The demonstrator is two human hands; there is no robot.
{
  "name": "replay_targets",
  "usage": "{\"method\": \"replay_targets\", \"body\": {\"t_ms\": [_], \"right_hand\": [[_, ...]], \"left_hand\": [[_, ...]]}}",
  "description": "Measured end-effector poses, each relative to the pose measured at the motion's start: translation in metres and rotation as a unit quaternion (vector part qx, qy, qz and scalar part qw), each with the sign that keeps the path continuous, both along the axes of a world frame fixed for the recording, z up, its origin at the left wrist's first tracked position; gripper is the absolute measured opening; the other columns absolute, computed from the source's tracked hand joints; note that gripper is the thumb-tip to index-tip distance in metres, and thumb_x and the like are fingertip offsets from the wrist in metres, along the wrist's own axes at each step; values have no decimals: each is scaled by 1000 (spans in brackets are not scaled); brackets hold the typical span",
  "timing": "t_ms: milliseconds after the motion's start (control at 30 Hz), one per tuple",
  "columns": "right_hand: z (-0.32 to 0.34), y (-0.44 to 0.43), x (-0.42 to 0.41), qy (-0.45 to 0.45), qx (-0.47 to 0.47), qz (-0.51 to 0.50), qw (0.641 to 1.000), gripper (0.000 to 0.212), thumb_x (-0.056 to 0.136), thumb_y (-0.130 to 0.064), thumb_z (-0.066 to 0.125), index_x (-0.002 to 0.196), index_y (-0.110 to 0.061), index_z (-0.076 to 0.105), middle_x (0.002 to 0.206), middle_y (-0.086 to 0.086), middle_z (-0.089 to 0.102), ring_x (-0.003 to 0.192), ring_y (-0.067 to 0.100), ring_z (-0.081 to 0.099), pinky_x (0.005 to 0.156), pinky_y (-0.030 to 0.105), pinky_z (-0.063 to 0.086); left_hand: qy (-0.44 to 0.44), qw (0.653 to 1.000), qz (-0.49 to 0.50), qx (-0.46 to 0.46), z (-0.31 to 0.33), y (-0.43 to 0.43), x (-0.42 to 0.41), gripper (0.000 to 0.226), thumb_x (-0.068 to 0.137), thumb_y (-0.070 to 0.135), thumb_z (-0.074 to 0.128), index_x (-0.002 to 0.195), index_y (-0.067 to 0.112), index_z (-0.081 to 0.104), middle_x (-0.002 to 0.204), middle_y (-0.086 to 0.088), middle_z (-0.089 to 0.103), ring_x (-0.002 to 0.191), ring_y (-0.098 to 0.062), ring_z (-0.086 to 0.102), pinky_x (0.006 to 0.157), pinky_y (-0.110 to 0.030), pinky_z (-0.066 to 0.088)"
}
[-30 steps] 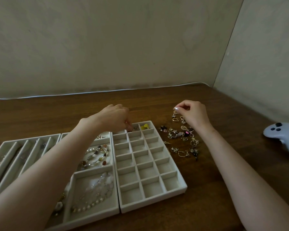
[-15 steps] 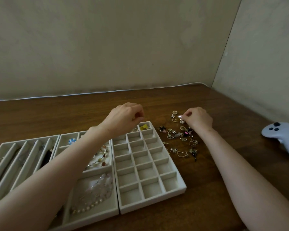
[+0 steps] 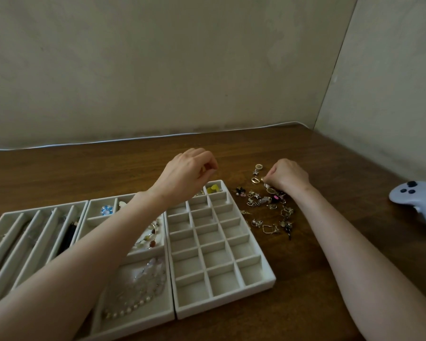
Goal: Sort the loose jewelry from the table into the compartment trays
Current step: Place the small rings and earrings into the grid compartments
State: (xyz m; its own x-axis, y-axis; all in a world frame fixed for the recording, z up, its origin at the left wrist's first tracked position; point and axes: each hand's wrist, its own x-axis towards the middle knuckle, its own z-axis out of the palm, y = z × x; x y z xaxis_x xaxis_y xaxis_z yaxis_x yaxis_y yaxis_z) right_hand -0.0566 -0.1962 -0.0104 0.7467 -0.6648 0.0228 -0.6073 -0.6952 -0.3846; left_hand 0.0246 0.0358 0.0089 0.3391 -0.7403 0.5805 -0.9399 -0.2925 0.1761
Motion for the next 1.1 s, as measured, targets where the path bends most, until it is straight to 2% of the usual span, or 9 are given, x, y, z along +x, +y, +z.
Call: {"method": "replay_targets", "body": {"t_ms": [200, 300, 400, 533, 633, 767, 867, 967, 1100], "right_hand": [[0, 2, -4, -22, 1, 15, 1000, 22, 86, -33, 67, 95, -14, 70, 98, 1, 69, 91, 16, 63, 72, 30, 42], [10, 11, -14, -141, 113, 78, 980, 10, 88, -22, 64, 90, -13, 68, 92, -3, 66, 84, 7, 58, 72, 23, 41], [22, 31, -21, -209, 238, 158, 935, 3, 88, -18, 63, 89, -16, 66, 90, -3, 64, 89, 8, 58, 76, 23, 41], [27, 58, -21, -190, 275, 258, 907, 5, 86, -16, 64, 91, -13, 66, 83, -4, 65, 77, 4, 60, 70, 16, 47], [26, 68, -21, -194, 288, 286, 893, 15, 82, -20, 69, 93, -10, 66, 81, -4, 66, 72, 0, 63, 64, 13, 48], [24, 62, -21, -194, 316, 279, 886, 6, 86, -13, 65, 92, -12, 67, 84, -3, 67, 73, 2, 64, 66, 15, 49], [15, 50, -15, -199, 171, 213, 941, 7, 88, -18, 64, 93, -18, 68, 94, -7, 67, 82, 2, 60, 83, 26, 49], [3, 33, -12, -130, -31, 124, 983, 16, 89, -29, 63, 102, -21, 67, 110, -4, 64, 96, 7, 57, 85, 26, 46], [-2, 21, -10, -75, -61, 78, 992, 22, 86, -35, 65, 103, -21, 68, 117, 1, 58, 106, 17, 56, 83, 29, 45]], "left_hand": [[4, 1000, -3, 3, 0, 0, -2, 9, 91, 17, 57, 96, 13, 62, 94, 2, 61, 84, -11, 53, 72, -29, 48], [38, 999, -4, -1, -1, -3, -5, 8, 90, 17, 58, 97, 13, 61, 94, 3, 61, 83, -11, 54, 72, -31, 50], [167, 986, -11, -25, 1, -7, -12, 9, 89, 18, 61, 97, 14, 59, 93, 2, 63, 83, -12, 58, 74, -30, 52], [279, 960, -19, -31, 2, -10, -19, 20, 84, 29, 63, 97, 16, 56, 89, 4, 62, 79, -6, 60, 69, -18, 52], [293, 955, -15, -43, 3, -9, -20, 18, 83, 26, 65, 94, 14, 58, 85, 5, 64, 74, -4, 61, 65, -13, 50], [293, 955, -6, -35, 3, -7, -16, 7, 86, 16, 64, 92, 14, 61, 84, 6, 64, 72, 1, 60, 63, -9, 48], [274, 961, 17, -26, 9, -4, -12, 6, 86, 14, 63, 93, 14, 63, 85, 6, 65, 76, 0, 61, 65, -9, 48], [239, 969, 65, -3, 21, 4, -2, 4, 87, 13, 63, 90, 15, 65, 83, 7, 68, 77, -3, 62, 70, -13, 49], [197, 964, 127, 125, 31, 20, 11, 6, 85, 14, 65, 83, 19, 65, 78, 9, 66, 80, -9, 61, 76, -26, 50]]}}
